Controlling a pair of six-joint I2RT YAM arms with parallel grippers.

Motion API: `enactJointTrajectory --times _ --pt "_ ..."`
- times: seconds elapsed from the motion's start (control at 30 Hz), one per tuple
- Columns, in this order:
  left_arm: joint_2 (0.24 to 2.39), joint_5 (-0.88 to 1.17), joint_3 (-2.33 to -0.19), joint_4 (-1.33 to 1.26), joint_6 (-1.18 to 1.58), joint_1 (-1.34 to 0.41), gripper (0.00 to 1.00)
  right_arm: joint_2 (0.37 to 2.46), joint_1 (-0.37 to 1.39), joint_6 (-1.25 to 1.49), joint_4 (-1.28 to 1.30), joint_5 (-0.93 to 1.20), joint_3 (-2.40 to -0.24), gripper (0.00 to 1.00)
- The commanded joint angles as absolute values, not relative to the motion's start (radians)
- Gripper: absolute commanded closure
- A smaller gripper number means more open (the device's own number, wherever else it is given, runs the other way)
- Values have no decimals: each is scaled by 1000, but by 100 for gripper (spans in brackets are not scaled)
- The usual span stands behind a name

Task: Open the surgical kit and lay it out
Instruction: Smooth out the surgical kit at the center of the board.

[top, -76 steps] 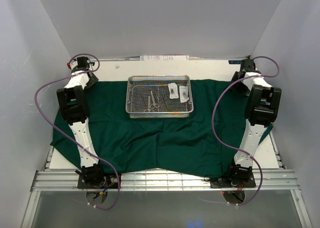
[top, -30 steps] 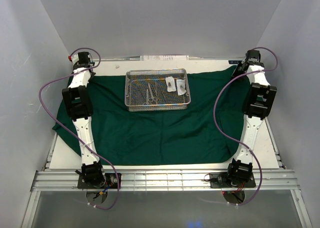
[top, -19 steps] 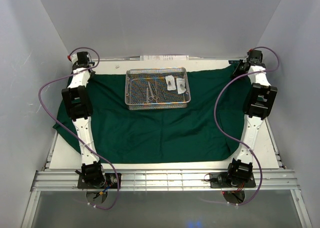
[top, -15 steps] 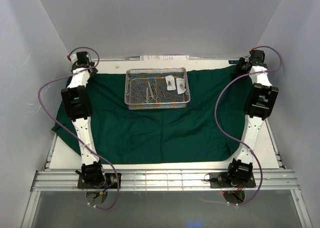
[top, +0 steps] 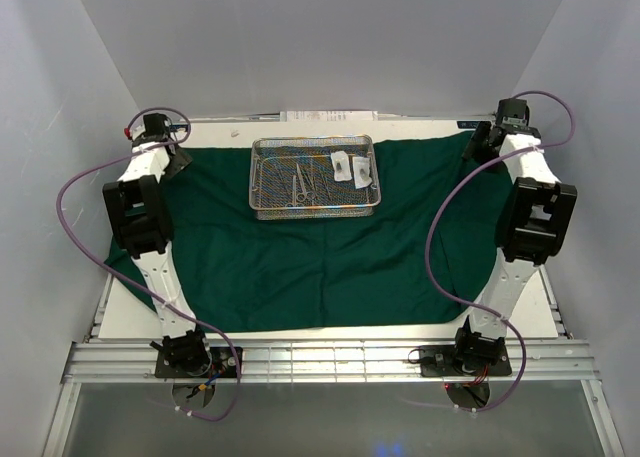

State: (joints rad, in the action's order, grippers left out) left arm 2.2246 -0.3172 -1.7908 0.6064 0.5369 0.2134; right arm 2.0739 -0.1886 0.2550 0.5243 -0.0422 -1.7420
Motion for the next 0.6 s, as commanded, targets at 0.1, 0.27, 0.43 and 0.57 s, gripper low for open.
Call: enactJointTrajectory --times 0.1,0.27,0.43,0.57 --pt "2134 -344 -1691 601 598 230 3 1924 -170 331 584 -112 -1523 39" --pt "2034 -321 -1638 612 617 230 2 1771 -91 316 629 -144 -1352 39" --pt "1901 -310 -1541 670 646 230 2 1668 24 351 677 -213 -1191 40" --pt "1783 -287 -1409 663 649 229 2 1651 101 391 660 -241 -1146 42"
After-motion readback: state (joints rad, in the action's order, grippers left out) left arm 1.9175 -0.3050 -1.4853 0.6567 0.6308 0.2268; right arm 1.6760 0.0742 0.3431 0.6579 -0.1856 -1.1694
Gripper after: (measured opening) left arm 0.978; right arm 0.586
